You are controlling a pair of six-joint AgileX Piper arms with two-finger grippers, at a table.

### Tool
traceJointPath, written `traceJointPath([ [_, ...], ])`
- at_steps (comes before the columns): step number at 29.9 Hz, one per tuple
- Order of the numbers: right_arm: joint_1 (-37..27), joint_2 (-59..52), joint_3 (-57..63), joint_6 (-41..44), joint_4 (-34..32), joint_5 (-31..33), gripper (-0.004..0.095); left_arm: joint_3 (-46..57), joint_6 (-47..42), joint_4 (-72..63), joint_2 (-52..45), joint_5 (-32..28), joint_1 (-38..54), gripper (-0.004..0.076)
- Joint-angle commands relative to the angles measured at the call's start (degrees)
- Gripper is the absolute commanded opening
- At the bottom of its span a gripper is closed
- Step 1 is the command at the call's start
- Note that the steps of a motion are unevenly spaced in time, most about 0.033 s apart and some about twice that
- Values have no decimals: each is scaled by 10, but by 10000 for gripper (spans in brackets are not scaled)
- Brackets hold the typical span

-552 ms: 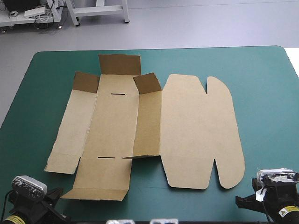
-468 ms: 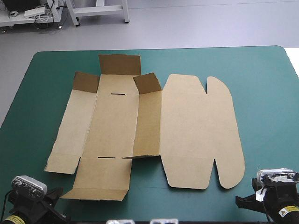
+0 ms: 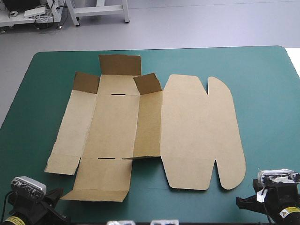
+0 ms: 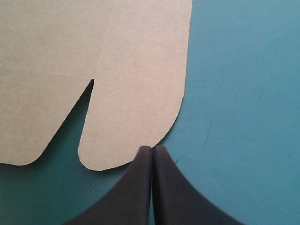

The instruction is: Fold the box

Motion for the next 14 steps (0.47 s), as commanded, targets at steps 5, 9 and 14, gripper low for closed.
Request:
traceJointPath([
  [5, 0, 8, -14, -5, 9, -34, -13, -86, -132, -6, 70, -43, -3, -9],
  [9, 0, 8, -14, -5, 9, -34, -13, -175, -120, -7, 156, -43, -3, -9],
  [14, 0, 8, -14, -5, 9, -34, -13, -253, -76, 1, 260, -51, -3, -8],
])
